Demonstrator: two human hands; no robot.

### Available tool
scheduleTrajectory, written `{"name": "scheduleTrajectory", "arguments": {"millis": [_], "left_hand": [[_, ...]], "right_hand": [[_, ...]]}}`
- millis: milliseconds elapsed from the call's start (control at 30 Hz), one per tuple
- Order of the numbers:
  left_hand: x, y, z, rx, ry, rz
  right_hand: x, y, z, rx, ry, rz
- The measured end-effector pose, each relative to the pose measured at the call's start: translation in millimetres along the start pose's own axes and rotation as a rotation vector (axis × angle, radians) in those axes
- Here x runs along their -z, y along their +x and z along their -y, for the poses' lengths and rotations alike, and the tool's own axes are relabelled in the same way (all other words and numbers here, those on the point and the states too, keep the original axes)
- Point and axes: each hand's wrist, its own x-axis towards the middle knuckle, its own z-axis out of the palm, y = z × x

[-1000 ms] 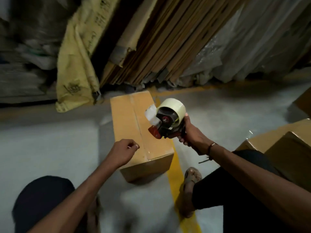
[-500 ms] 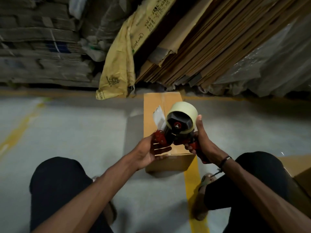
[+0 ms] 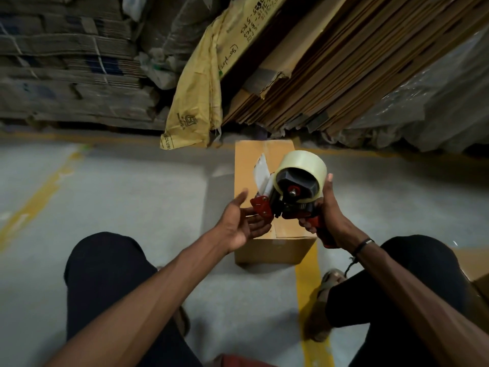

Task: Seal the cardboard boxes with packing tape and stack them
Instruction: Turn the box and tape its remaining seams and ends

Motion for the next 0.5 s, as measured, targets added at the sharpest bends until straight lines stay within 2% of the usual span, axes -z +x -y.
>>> {"name": "scheduleTrajectory", "arguments": {"millis": [200, 300, 500], "left_hand": [[5.2, 11.9, 18.2, -0.211, 0.415, -0.182], [13.2, 17.9, 25.8, -0.315, 0.431, -0.269], [38.4, 40.1, 26.2, -0.380, 0.532, -0.452]], "right_hand": [[3.0, 9.9, -16.9, 0.061, -0.090, -0.047], [6.0, 16.2, -20.9, 0.090, -0.198, -0.109], [-1.9, 35.9, -22.0, 0.127, -0.412, -0.139]]}}
